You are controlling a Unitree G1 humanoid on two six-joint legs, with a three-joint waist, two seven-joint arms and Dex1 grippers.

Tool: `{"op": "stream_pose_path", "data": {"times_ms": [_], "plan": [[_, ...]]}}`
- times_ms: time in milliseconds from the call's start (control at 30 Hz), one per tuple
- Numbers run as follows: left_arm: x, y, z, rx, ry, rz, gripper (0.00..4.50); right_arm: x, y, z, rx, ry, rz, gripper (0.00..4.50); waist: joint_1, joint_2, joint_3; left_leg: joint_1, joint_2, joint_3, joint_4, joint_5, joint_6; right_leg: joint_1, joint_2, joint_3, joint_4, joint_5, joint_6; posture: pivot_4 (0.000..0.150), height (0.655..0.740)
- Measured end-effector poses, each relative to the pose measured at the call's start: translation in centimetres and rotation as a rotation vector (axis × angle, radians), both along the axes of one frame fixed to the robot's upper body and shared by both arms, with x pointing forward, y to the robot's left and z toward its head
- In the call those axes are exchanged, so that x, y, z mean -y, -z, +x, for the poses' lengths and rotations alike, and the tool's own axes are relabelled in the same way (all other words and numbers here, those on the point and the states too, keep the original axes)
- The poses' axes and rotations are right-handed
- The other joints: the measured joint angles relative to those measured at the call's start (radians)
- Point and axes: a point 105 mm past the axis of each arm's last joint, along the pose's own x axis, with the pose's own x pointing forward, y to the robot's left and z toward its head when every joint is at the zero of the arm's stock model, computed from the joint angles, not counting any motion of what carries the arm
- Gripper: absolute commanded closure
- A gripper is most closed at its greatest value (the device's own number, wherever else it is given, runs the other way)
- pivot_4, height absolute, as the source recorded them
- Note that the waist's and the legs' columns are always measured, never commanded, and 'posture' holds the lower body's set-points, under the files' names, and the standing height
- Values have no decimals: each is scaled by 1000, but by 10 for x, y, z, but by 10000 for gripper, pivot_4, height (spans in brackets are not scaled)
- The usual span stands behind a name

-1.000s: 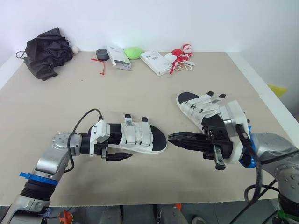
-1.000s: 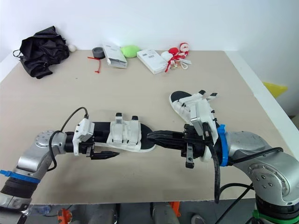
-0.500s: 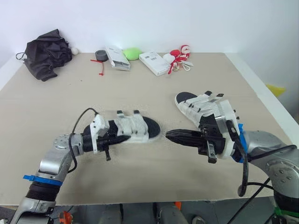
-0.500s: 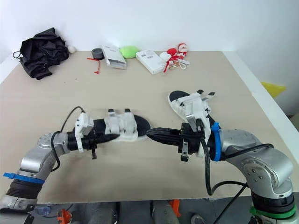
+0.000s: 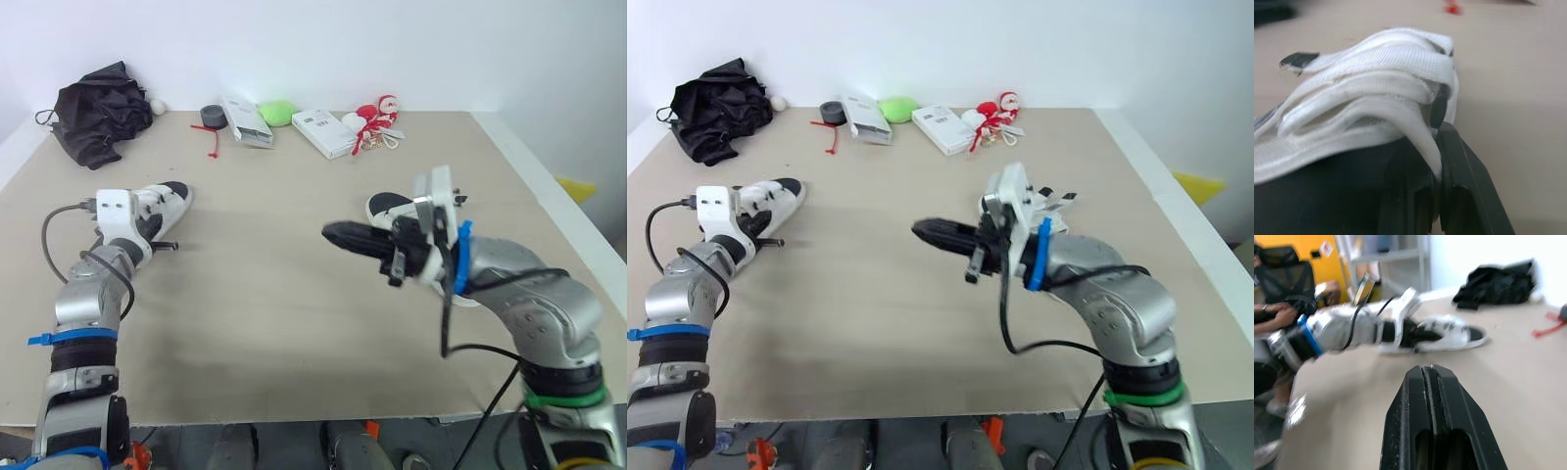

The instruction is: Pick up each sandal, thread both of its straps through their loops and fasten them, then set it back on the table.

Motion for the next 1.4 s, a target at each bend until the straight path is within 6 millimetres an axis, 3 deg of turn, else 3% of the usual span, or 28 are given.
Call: {"op": "stream_pose_path", "data": {"times_ms": [33,167,367,500,667,833,1033,1133,1300,1400], "plan": [[-4,1,0,4,-44,-18,44038,-6,1,1,9,-5,2,45000,2,0,0,-1,-1,0,0,0,0,0,-2,-1,0,2,-3,1500,7380],[0,3,3,20,-73,-51,33104,-9,5,5,5,2,-2,45000,2,0,0,-1,-2,-1,0,0,-1,0,-2,-1,0,2,-3,1500,7380],[2,1,4,24,-83,-48,12389,-12,11,6,5,-13,-26,45000,0,0,0,0,-2,-2,0,2,-4,0,-1,-2,0,3,-2,1500,7380],[0,-6,-8,42,-102,-41,12389,-10,13,1,8,-59,-47,45000,-1,0,0,-1,-2,-2,0,3,-5,0,-2,-1,0,3,-2,1500,7380],[-6,0,-32,7,-109,-86,12389,-1,14,-4,-1,-106,-52,45000,-1,0,0,0,-2,-2,-1,3,-5,0,-2,-2,0,3,-2,1500,7380],[-3,-9,-52,51,-32,-127,12389,8,14,4,-26,-105,-41,45000,-1,0,0,0,-1,-2,-1,6,-10,1,-1,-2,0,2,2,1500,7380],[10,-28,-97,139,212,-166,12389,19,18,15,-51,-84,-53,45000,-5,0,0,1,-1,-1,-2,6,-10,0,-1,-1,0,2,2,1500,7380],[32,-16,-132,68,368,-156,12389,25,26,13,-78,-85,-71,45000,-4,-1,0,1,-1,0,-2,6,-11,1,-2,0,0,0,3,1500,7380],[47,14,-163,-75,482,-138,12389,36,56,8,-158,-36,-118,45000,0,-1,0,2,-1,0,-2,6,-11,1,-2,0,0,-1,1,1500,7380],[59,45,-180,-202,542,-166,12389,45,92,-2,-274,38,-143,45000,0,0,0,1,-1,0,-2,6,-11,0,-2,0,0,-3,-3,1500,7380]]}}
